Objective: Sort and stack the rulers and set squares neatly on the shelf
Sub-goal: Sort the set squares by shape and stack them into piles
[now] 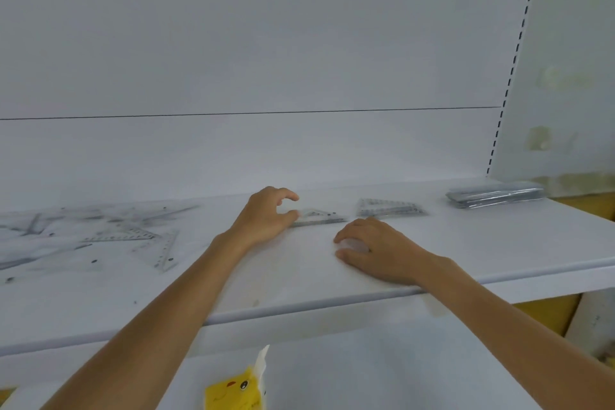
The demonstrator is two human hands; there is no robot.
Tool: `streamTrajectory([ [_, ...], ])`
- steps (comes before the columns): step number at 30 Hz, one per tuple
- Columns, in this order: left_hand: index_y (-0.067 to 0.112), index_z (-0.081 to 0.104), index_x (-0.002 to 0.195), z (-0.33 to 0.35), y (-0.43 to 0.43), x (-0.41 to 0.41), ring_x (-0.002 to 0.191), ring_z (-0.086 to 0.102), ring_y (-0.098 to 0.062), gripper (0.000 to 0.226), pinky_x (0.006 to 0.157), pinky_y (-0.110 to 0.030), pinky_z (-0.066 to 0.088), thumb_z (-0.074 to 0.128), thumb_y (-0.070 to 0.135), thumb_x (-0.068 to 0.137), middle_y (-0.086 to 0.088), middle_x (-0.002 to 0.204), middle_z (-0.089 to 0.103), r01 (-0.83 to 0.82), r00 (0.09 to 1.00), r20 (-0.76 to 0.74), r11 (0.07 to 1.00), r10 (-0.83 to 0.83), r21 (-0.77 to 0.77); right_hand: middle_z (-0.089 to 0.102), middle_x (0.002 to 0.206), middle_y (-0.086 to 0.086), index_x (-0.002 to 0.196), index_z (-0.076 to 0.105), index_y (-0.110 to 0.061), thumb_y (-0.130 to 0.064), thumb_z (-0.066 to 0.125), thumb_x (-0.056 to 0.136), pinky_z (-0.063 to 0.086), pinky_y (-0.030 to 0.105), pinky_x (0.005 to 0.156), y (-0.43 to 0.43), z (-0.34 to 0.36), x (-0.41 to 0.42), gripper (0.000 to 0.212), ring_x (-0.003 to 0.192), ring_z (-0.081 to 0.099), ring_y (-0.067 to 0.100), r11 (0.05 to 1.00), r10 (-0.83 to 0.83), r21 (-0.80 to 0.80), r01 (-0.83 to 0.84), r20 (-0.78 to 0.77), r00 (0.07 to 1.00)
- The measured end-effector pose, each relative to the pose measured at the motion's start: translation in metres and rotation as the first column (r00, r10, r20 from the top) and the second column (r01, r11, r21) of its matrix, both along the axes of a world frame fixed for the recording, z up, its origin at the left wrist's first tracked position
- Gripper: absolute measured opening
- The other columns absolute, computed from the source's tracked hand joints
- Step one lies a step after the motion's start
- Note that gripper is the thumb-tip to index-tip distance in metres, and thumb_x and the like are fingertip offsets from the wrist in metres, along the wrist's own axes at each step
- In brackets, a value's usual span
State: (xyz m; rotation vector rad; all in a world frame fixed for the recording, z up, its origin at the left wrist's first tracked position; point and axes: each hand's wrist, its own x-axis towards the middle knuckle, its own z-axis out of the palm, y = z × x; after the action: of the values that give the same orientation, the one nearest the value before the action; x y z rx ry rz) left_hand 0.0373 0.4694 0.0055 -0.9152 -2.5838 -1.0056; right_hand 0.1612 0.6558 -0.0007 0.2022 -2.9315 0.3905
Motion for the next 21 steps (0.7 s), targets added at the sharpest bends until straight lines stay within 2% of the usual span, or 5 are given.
streamTrajectory([
  [6, 0.022, 0.053, 0.126, -0.004, -0.1, 0.011, 0.125, 0.043, -0.016, 0.04, 0.104, -0.03, 0.033, 0.055, 0.036, 0.089, 0.001, 0.135, 0.048, -0.146, 0.988, -0.093, 0.948, 0.125, -0.282, 0.047, 0.136, -0.003, 0.126, 0.049, -0.023, -0.033, 0.047, 0.093, 0.03, 0.026, 0.102, -0.068, 0.003, -0.016, 0.034, 0.126, 0.04, 0.015, 1.0, 0.014, -0.021, -0.015, -0.074, 0.997],
  [10, 0.008, 0.056, 0.117, -0.005, -0.177, 0.024, 0.115, 0.051, -0.022, 0.043, 0.099, -0.034, 0.039, 0.043, 0.042, 0.094, -0.007, 0.127, 0.054, -0.126, 0.989, 0.012, 0.889, 0.146, -0.44, 0.049, 0.131, -0.003, 0.127, 0.048, -0.023, -0.033, 0.047, 0.093, 0.034, 0.026, 0.097, -0.145, 0.0, -0.028, 0.035, 0.12, 0.045, 0.014, 0.994, 0.094, -0.051, -0.099, -0.089, 0.992],
  [14, 0.018, 0.05, 0.128, -0.005, -0.226, 0.038, 0.12, 0.048, -0.015, 0.045, 0.101, -0.026, 0.035, 0.045, 0.045, 0.092, 0.003, 0.137, 0.048, -0.094, 0.994, 0.01, 0.917, 0.107, -0.387, 0.047, 0.136, -0.003, 0.131, 0.045, -0.023, -0.033, 0.045, 0.093, 0.033, 0.029, 0.101, -0.209, 0.001, -0.039, 0.039, 0.124, 0.043, 0.016, 0.991, 0.113, -0.058, -0.117, -0.079, 0.99],
  [17, 0.022, 0.049, 0.13, -0.008, -0.252, 0.051, 0.121, 0.045, -0.01, 0.048, 0.093, -0.019, 0.032, 0.047, 0.048, 0.09, 0.007, 0.137, 0.048, -0.09, 0.996, -0.019, 0.943, 0.088, -0.32, 0.046, 0.139, -0.004, 0.132, 0.045, -0.027, -0.029, 0.037, 0.095, 0.032, 0.039, 0.103, -0.24, -0.004, -0.042, 0.038, 0.126, 0.04, 0.02, 0.996, 0.09, 0.016, -0.089, -0.055, 0.994],
  [21, 0.017, 0.058, 0.122, -0.013, -0.282, 0.065, 0.113, 0.052, -0.011, 0.041, 0.096, -0.025, 0.04, 0.05, 0.042, 0.091, 0.006, 0.126, 0.057, -0.065, 0.998, -0.025, 0.95, 0.06, -0.305, 0.059, 0.118, 0.0, 0.112, 0.062, -0.017, -0.025, 0.041, 0.093, 0.036, 0.035, 0.094, -0.251, -0.008, -0.039, 0.029, 0.111, 0.05, 0.019, 0.999, 0.05, -0.007, -0.052, -0.151, 0.987],
])
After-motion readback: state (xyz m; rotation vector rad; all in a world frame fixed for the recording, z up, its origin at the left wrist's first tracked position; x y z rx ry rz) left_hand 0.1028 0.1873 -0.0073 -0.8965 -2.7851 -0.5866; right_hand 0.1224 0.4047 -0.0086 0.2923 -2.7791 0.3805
